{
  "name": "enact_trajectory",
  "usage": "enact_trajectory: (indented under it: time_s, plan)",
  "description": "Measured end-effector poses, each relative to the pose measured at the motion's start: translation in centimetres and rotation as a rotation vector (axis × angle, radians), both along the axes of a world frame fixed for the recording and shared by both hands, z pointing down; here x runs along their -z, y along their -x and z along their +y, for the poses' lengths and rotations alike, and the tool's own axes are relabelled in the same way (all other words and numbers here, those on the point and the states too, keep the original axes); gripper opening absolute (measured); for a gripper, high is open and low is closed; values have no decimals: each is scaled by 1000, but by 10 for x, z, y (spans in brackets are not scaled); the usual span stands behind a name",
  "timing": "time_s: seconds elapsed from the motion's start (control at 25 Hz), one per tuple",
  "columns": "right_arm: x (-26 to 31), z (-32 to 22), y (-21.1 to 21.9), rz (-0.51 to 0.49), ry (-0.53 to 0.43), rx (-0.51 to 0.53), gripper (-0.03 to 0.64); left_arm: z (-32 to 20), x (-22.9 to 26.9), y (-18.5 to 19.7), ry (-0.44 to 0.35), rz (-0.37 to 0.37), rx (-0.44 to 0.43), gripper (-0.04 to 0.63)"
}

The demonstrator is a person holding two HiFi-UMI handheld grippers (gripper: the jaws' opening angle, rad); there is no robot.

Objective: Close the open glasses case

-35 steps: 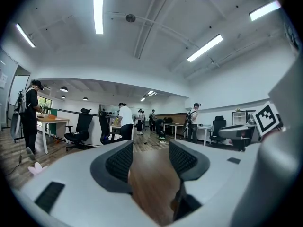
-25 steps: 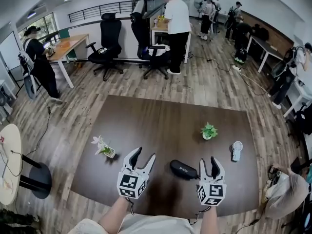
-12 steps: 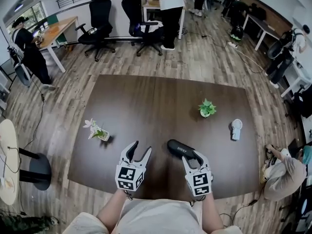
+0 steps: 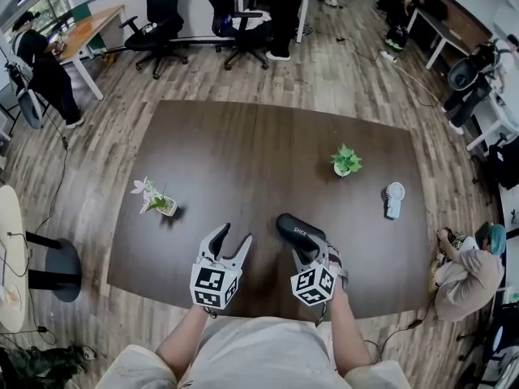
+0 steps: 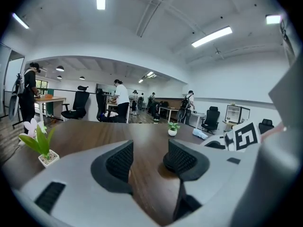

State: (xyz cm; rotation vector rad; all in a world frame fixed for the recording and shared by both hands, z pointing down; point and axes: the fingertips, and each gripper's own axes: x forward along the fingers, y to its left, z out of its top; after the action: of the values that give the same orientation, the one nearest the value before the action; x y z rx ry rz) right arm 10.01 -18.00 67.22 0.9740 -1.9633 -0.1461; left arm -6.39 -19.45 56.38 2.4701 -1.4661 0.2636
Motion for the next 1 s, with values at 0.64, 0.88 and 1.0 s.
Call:
enact_trajectory:
  time_s: [0.64, 0.88, 1.0]
  plan:
    - [-23, -46, -24, 205, -13, 58, 288, 1, -4, -6, 18, 10, -14, 236]
    - [-26, -55, -27, 187, -11, 52, 278, 4, -3, -12, 15, 12, -26, 235]
    - [-25, -57, -27, 161, -4, 41, 272, 3, -1, -14, 11, 19, -32, 235]
